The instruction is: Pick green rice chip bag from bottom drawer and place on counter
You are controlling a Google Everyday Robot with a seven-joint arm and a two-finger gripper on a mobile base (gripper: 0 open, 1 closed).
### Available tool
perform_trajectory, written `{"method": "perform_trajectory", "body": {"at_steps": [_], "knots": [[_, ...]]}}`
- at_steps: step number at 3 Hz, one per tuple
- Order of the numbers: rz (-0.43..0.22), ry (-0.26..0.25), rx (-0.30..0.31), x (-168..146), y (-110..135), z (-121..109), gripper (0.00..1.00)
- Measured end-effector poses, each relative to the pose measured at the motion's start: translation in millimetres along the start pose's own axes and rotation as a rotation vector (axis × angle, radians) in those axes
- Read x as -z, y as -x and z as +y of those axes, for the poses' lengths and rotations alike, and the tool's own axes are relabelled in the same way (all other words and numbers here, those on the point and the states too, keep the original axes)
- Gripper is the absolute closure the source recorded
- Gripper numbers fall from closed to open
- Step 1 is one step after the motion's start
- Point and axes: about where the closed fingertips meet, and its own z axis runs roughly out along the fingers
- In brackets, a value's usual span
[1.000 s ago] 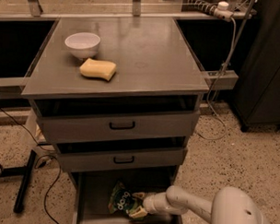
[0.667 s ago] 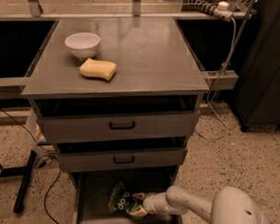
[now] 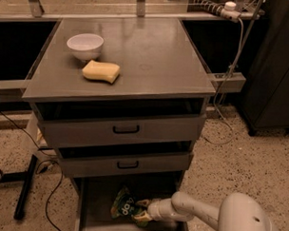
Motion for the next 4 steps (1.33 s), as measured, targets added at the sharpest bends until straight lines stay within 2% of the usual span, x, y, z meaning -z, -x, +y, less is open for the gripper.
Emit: {"method": "perform_trajectory", "body": {"at_steps": [2, 3, 4], "knots": [[0.003, 0.006, -0.006, 1, 1, 1, 1.00], [-0.006, 0.024, -0.028, 14, 1, 2, 1.00], [-0.041, 0.010, -0.007, 45, 19, 1, 1.00]]}}
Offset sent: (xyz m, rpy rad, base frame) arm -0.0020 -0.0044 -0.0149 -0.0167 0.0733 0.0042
